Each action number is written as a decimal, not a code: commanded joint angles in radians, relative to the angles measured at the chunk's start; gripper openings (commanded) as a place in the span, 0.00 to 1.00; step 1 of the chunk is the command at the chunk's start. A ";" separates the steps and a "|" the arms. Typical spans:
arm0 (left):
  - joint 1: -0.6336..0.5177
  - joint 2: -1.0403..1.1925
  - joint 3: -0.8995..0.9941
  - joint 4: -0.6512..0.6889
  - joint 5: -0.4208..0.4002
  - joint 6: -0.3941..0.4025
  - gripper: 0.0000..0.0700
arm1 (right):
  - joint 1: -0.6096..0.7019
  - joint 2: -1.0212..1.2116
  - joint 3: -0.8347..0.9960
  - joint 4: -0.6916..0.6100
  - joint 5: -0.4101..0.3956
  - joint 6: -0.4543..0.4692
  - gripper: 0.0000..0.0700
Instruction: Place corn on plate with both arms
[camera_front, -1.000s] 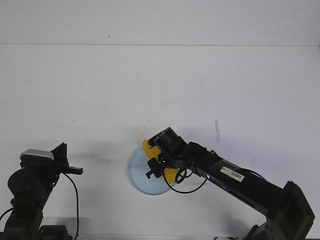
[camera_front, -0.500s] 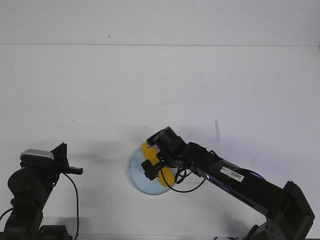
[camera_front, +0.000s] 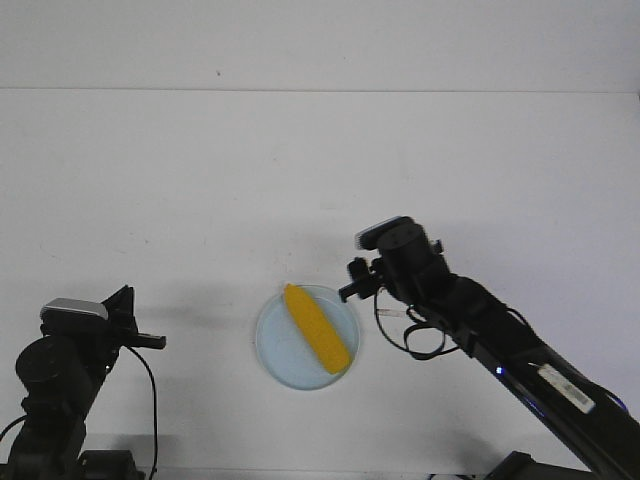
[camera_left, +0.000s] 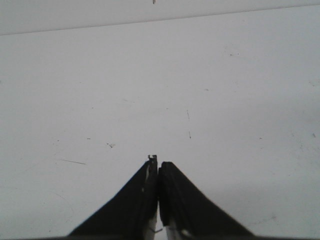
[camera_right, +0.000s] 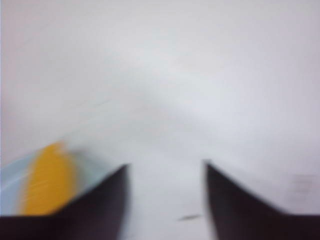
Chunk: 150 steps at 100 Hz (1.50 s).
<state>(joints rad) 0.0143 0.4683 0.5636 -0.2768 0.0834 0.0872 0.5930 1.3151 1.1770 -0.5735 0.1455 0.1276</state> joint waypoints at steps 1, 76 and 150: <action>-0.003 0.001 0.009 0.009 0.002 -0.018 0.00 | -0.062 -0.043 0.016 -0.006 0.046 -0.075 0.00; -0.004 0.002 0.009 0.009 -0.065 -0.130 0.00 | -0.560 -0.570 -0.554 0.112 0.003 -0.109 0.00; -0.003 -0.001 0.009 0.016 -0.065 -0.130 0.00 | -0.560 -1.034 -0.589 0.072 -0.074 -0.129 0.00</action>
<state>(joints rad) 0.0116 0.4679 0.5636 -0.2764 0.0227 -0.0406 0.0322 0.2817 0.5789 -0.5106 0.0715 0.0036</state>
